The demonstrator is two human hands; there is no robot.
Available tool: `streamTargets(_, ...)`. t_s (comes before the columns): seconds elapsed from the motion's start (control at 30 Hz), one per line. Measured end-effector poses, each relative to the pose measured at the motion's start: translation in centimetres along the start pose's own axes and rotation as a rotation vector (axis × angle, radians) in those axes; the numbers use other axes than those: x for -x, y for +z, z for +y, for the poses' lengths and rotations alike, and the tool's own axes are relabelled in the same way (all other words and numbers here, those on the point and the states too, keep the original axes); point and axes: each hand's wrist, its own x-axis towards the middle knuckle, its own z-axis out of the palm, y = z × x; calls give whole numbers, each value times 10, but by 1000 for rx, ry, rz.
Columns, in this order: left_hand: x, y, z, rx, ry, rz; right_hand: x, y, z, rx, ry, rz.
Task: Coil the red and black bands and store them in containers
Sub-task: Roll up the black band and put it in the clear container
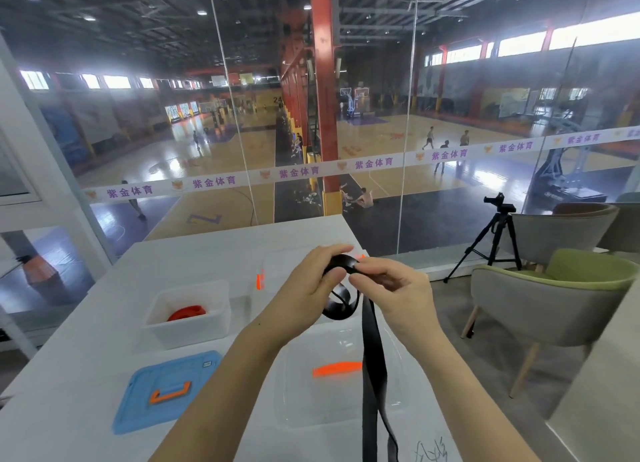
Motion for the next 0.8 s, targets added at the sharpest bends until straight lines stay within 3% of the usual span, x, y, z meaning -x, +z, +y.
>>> streamTargets(0.13,0,6,7,91,50,159,2,5,-4,-45,-10,7)
streamTargets(0.37,2,14,19,425,-104,347,15,7,4,-97,36,27)
streamTargets(0.53,0,10,21,694,-187,472,6,7,-1,-45,50,-78)
streamTargets(0.8,-2,4,23,769,-181,493,3,16,-1,-45,16,8)
